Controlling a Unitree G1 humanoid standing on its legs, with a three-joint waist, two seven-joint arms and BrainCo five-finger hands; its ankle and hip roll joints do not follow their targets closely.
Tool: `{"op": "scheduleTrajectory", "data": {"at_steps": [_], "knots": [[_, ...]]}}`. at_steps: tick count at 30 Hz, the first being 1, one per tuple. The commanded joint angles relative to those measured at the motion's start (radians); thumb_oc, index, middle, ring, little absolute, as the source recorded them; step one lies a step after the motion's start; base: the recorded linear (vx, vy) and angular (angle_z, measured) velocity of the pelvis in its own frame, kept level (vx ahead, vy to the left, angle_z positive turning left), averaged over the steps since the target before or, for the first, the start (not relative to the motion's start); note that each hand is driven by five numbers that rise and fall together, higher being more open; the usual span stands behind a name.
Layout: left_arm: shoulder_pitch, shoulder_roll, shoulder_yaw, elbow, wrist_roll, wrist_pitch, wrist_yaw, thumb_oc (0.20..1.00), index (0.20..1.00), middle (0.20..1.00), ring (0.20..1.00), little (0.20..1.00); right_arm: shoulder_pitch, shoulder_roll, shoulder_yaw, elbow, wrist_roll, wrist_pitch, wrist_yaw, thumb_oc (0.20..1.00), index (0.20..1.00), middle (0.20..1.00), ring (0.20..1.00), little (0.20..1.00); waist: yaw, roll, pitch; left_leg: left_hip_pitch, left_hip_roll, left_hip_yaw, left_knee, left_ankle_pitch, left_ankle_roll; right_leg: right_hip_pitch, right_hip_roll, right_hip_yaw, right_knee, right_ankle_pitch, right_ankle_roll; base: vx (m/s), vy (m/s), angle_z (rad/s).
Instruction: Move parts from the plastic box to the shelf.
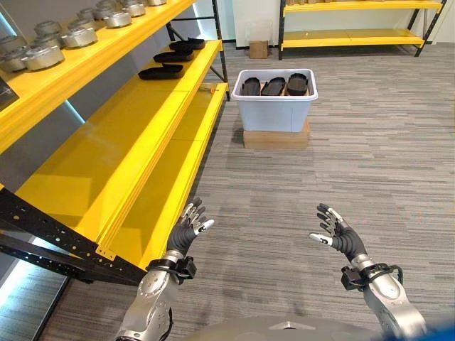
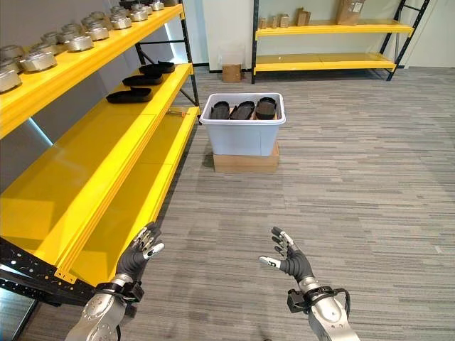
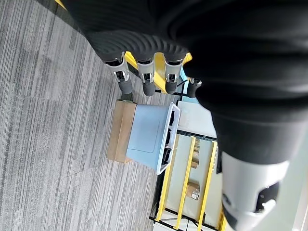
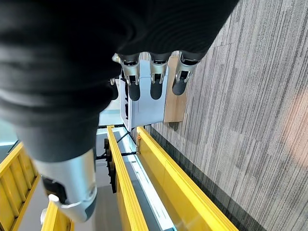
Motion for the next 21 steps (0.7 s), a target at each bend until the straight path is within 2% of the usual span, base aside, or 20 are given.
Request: {"op": "scheduleTrajectory", "data": {"at_steps": [1, 21], "knots": [[-0.019, 0.051, 0.045, -0.044, 0.006, -0.066, -0.021, 1.000, 1.000, 1.000, 1.000, 1.000, -0.017, 0.012, -0.008, -0.052, 0.047, -0.047, 0.010, 1.000, 1.000, 1.000, 1.000, 1.000, 0.009, -0.064, -0.008, -0.045, 0.041, -0.013, 0.065, -0.040, -0.028, 0.041, -0.052, -0.056, 0.042, -0.041, 0.034, 0.00, 0.000, 0.00], [-0.018, 0.052, 0.032, -0.039, 0.008, -0.060, -0.031, 1.000, 1.000, 1.000, 1.000, 1.000, -0.012, 0.012, 0.000, -0.043, 0.052, -0.036, 0.018, 1.000, 1.000, 1.000, 1.000, 1.000, 0.007, -0.060, -0.006, -0.036, 0.042, -0.009, 0.059, -0.040, -0.028, 0.046, -0.053, -0.055, 0.040, -0.042, 0.032, 0.00, 0.000, 0.00]]}}
